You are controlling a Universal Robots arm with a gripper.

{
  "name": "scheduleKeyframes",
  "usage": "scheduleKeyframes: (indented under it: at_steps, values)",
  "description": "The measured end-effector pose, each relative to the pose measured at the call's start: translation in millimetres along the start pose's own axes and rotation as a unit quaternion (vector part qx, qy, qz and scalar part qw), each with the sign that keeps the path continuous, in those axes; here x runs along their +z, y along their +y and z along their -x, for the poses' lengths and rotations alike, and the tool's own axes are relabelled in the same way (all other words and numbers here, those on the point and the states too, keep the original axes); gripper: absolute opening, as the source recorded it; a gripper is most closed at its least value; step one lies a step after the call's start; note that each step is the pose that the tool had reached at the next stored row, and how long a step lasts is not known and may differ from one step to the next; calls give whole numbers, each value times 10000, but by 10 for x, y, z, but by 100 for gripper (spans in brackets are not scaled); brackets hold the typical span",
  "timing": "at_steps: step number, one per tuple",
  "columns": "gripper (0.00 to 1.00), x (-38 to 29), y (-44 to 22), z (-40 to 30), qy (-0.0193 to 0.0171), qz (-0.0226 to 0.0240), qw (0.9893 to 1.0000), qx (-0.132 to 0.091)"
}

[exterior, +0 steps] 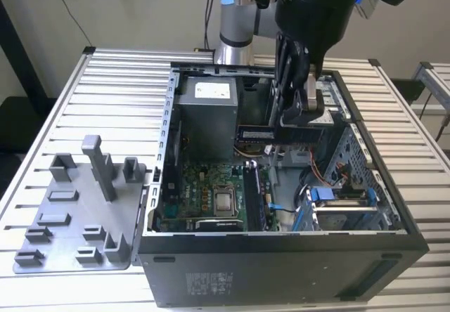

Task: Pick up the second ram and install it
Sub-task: 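Pick up the second ram and move it above second insertion slot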

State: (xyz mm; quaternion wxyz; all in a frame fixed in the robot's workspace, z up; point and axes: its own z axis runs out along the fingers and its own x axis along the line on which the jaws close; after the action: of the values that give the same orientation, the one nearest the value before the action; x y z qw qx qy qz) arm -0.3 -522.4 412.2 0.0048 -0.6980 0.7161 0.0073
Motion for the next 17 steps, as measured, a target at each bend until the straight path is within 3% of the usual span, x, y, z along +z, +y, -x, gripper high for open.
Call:
scheduleKeyframes:
  at_steps: [9, 17]
  values:
    - [14, 3, -6, 129, 0, 0, 10000, 0]
    - [14, 8, -11, 290, -3, 0, 10000, 0]
